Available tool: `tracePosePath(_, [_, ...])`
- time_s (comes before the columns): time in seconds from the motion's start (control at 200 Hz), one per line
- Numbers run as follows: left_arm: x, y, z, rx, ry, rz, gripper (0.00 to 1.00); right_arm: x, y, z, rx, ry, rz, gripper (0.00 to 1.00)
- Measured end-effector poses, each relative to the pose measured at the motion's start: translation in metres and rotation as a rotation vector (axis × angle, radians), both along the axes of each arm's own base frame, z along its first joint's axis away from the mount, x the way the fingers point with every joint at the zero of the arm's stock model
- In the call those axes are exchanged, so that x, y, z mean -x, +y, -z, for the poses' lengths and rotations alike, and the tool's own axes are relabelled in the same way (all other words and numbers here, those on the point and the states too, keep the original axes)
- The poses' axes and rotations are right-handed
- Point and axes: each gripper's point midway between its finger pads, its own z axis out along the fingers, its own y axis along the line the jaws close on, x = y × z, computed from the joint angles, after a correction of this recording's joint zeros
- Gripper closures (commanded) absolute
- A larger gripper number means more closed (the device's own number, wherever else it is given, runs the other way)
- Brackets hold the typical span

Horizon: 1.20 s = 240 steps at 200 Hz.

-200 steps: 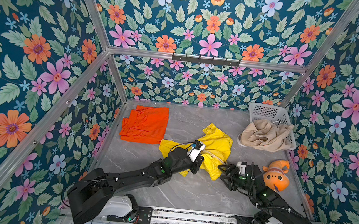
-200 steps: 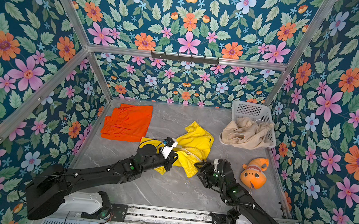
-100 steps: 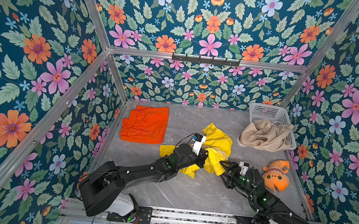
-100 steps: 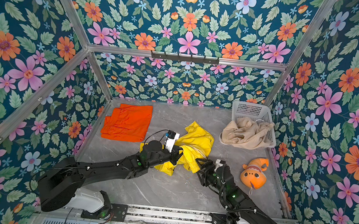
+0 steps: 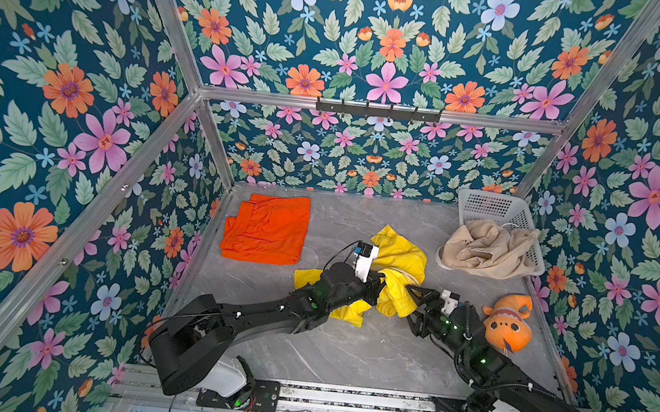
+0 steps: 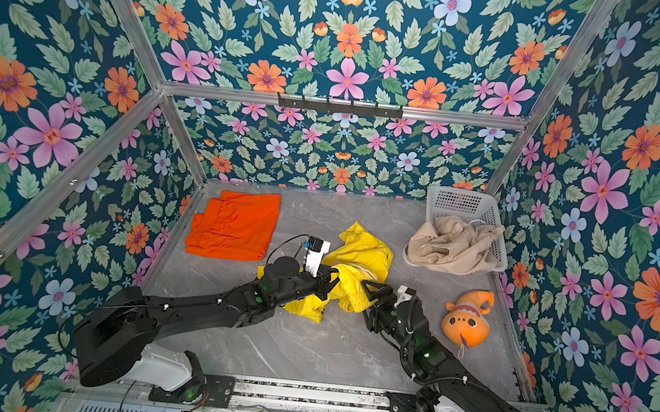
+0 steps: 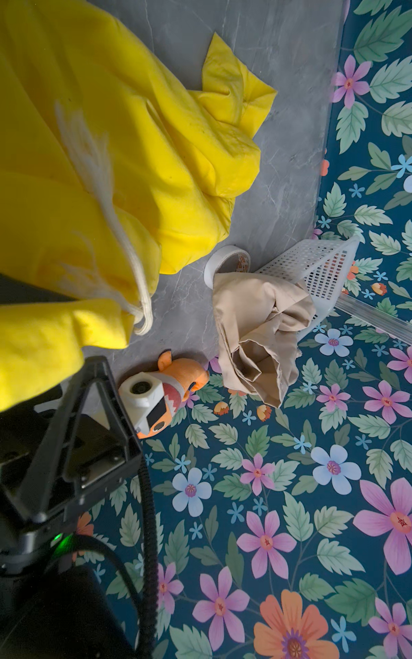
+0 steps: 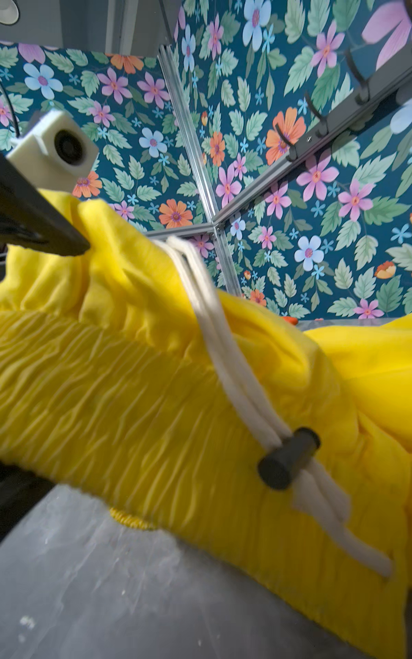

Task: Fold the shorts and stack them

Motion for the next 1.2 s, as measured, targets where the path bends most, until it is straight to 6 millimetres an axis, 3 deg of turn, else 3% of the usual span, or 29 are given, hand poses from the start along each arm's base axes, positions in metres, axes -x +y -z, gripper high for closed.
tracePosePath(0.15, [0.002, 0.002, 0.001, -0.013, 0.000, 0.004, 1.00, -0.012, -0.016, -0.023, -0.013, -0.055, 0.075, 0.23])
tracePosePath(0.285, [0.003, 0.003, 0.005, -0.027, 0.011, 0.005, 1.00, -0.017, -0.021, -0.025, 0.005, -0.054, 0.089, 0.23])
tracePosePath(0.365, [0.001, 0.000, 0.003, -0.029, 0.012, 0.005, 1.00, -0.015, -0.020, -0.026, 0.022, -0.041, 0.075, 0.30])
tracePosePath(0.415, [-0.002, -0.003, 0.004, -0.043, 0.014, 0.003, 0.96, -0.013, -0.022, -0.025, 0.036, -0.034, 0.070, 0.43])
tracePosePath(0.51, [-0.005, -0.004, 0.016, -0.097, 0.019, 0.000, 0.93, -0.012, -0.026, -0.019, 0.065, 0.001, 0.061, 0.52])
tracePosePath(0.61, [-0.003, 0.000, 0.032, -0.167, 0.023, 0.010, 0.88, -0.016, -0.029, -0.016, 0.111, 0.020, 0.044, 0.78])
tracePosePath(0.67, [-0.001, 0.002, 0.036, -0.197, 0.019, 0.017, 0.78, -0.017, -0.026, -0.012, 0.127, 0.041, 0.017, 0.87])
tracePosePath(0.73, [0.001, 0.003, 0.037, -0.228, 0.004, 0.033, 0.58, -0.019, -0.024, -0.008, 0.152, 0.063, -0.010, 0.96])
tracePosePath(0.775, [0.002, 0.004, 0.033, -0.246, -0.013, 0.045, 0.48, -0.023, -0.023, -0.011, 0.166, 0.062, -0.025, 0.99])
tracePosePath(0.93, [0.006, 0.007, 0.001, -0.304, -0.157, 0.094, 0.36, -0.031, -0.011, -0.038, 0.211, 0.022, -0.113, 1.00])
tracePosePath(1.005, [0.009, 0.007, -0.017, -0.350, -0.263, 0.140, 0.23, -0.033, -0.007, -0.052, 0.222, 0.003, -0.146, 1.00])
tracePosePath(1.2, [0.016, 0.014, -0.037, -0.508, -0.463, 0.238, 0.19, -0.036, -0.002, -0.073, 0.250, -0.014, -0.205, 1.00])
